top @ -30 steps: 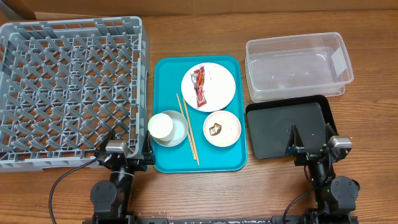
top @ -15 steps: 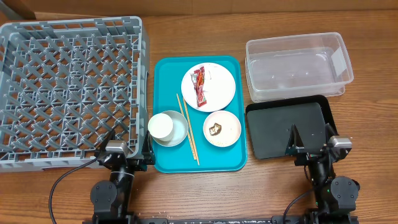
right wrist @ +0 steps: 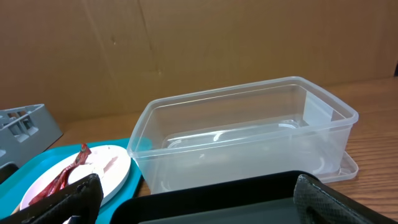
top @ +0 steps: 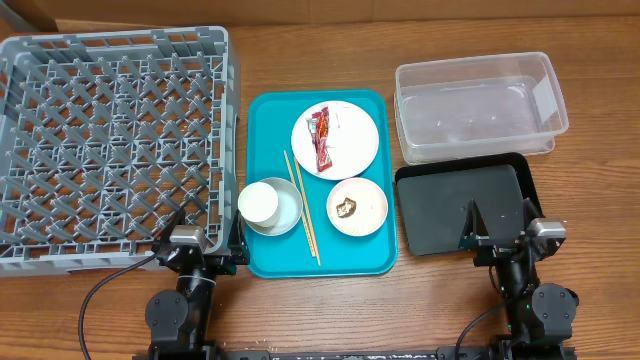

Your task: Sort waste into correct bins and load items into the dishwasher

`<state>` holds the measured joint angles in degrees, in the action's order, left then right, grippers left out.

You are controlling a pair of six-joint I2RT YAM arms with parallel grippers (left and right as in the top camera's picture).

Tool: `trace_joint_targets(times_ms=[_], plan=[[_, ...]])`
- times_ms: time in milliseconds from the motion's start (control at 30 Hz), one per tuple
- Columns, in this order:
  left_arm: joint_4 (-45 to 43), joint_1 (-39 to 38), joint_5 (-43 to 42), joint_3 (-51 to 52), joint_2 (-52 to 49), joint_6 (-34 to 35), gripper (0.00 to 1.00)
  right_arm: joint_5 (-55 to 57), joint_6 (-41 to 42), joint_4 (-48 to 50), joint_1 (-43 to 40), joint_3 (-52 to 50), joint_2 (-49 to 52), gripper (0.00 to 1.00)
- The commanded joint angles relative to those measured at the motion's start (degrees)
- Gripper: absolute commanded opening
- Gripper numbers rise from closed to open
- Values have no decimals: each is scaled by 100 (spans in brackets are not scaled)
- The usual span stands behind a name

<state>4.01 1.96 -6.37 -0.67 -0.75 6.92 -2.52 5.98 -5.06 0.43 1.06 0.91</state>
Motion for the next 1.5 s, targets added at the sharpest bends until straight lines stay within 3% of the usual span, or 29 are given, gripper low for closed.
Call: trace_joint_targets(times_ms=[0,333,500,733,1033,1200,1333,1467], plan=[[-17,-11,46,39,48,-50,100,44,0,59,26,-57,-52,100],[2,-11,199,39,48,-44,100,35,92,192,20,-57,-52,100],[13,-11,232,37,48,562,100,37,739,173,20,13,-50,100],[719,-11,258,-535,-24,546,100,-111,780,-575,22,942,304,100],[2286,-11,254,-2573,-1729,529,100,-411,756,-1998,22,3309,2297,100],[4192,-9,175,-4406,-3624,474,100,-588,702,-3383,20,5099,4151,100],[5499,-7,260,-5447,-4562,468,100,-595,562,-4439,20,6194,5215,100],[5727,-7,295,-5814,-5045,470,100,-754,570,-4848,20,6743,5930,100]])
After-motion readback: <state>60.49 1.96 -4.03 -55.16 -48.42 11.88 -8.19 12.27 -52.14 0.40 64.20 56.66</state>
